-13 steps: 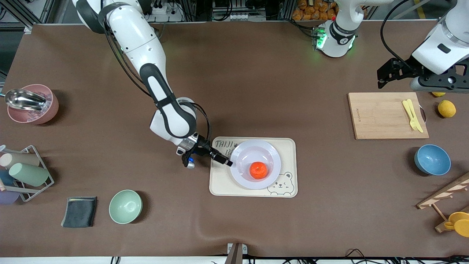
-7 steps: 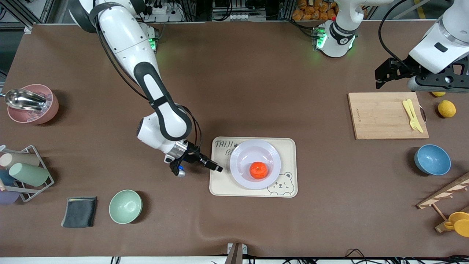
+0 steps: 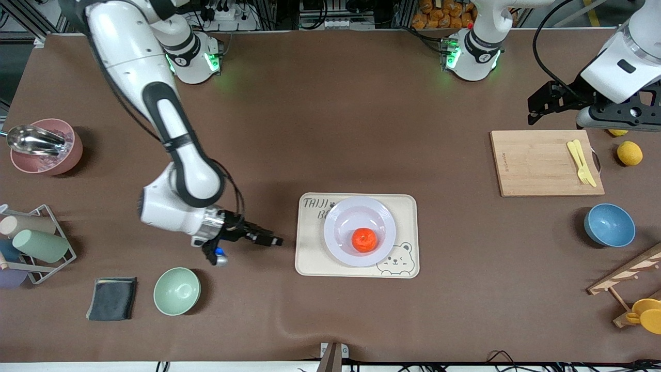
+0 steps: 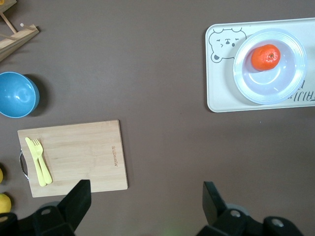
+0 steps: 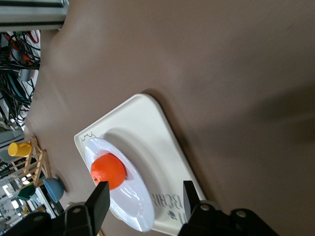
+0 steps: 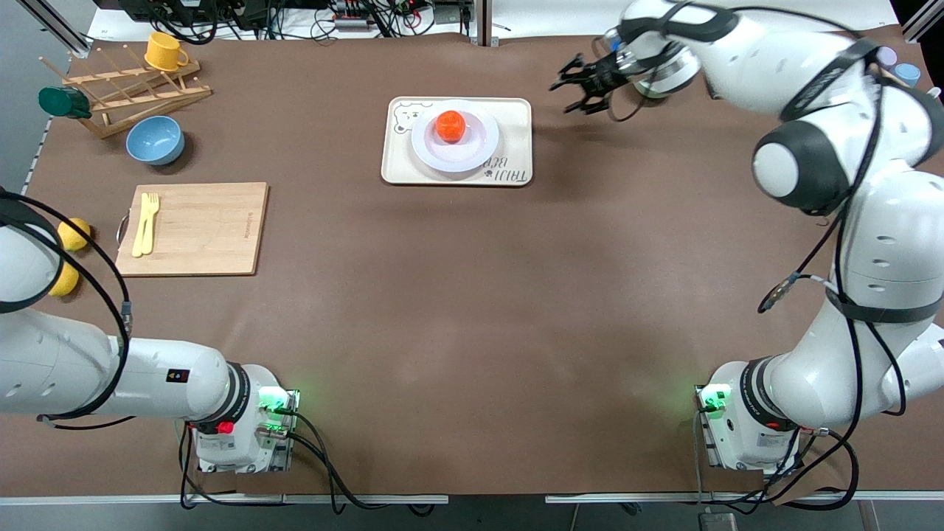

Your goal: Place orange and plate with both arms

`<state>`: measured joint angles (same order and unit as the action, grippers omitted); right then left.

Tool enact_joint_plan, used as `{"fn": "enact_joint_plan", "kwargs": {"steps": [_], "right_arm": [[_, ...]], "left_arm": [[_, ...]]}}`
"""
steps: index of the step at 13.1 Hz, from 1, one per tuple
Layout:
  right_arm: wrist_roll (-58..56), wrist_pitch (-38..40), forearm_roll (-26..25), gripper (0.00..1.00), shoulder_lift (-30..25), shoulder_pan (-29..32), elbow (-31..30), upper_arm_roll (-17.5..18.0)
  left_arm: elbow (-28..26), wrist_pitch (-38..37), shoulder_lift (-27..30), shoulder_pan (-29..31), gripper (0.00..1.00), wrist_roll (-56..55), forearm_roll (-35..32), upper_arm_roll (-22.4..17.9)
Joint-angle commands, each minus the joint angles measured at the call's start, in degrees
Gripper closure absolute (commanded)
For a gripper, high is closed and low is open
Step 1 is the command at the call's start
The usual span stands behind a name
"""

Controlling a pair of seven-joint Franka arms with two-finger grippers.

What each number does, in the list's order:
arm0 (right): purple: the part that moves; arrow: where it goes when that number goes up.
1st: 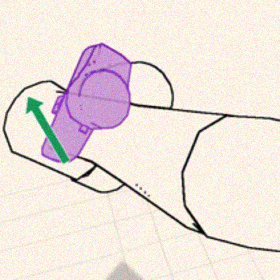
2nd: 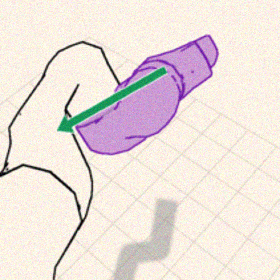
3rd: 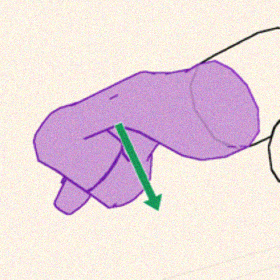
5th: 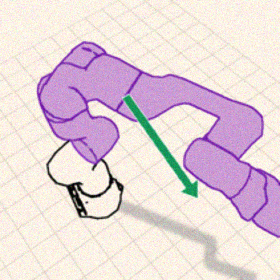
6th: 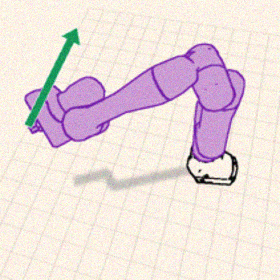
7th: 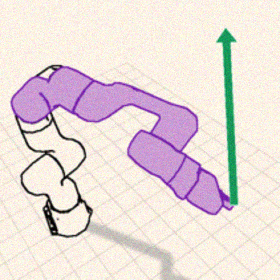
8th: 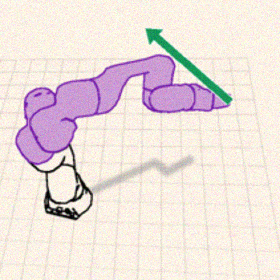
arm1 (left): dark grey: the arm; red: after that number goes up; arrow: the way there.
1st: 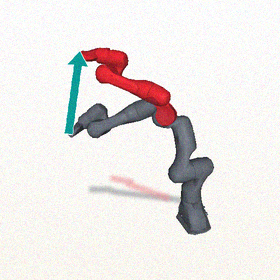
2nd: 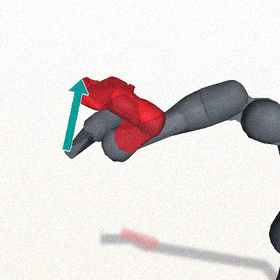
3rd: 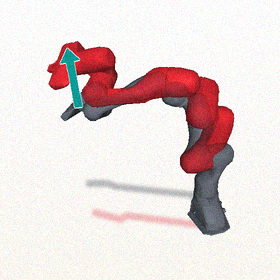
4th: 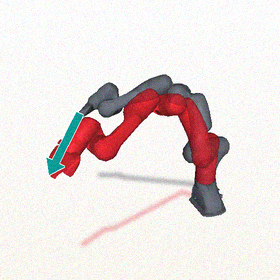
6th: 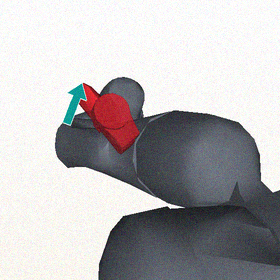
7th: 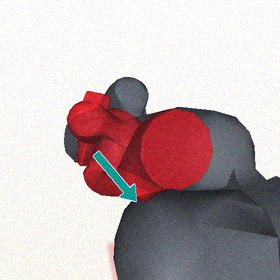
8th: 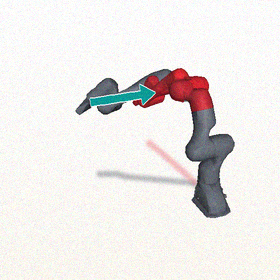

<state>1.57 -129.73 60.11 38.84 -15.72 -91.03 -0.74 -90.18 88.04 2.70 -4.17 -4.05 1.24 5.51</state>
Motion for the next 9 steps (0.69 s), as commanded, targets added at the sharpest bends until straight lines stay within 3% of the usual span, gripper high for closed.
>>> {"fn": "enact_joint_plan", "kwargs": {"steps": [1,5,9], "right_arm": [[0.80,2.81,-11.89,0.02,-4.12,4.10,-1.87,0.74],[-2.88,10.01,-30.70,0.00,-8.07,10.60,-1.26,0.83],[-6.30,23.25,-43.11,0.00,-10.81,16.49,4.43,0.91]], "left_arm": [[0.62,0.64,-0.06,0.56,0.00,0.10,1.49,0.03],[0.62,0.73,-0.06,0.56,0.00,0.19,1.40,0.03],[0.62,1.08,-0.06,0.48,0.00,0.19,1.40,0.03]]}}
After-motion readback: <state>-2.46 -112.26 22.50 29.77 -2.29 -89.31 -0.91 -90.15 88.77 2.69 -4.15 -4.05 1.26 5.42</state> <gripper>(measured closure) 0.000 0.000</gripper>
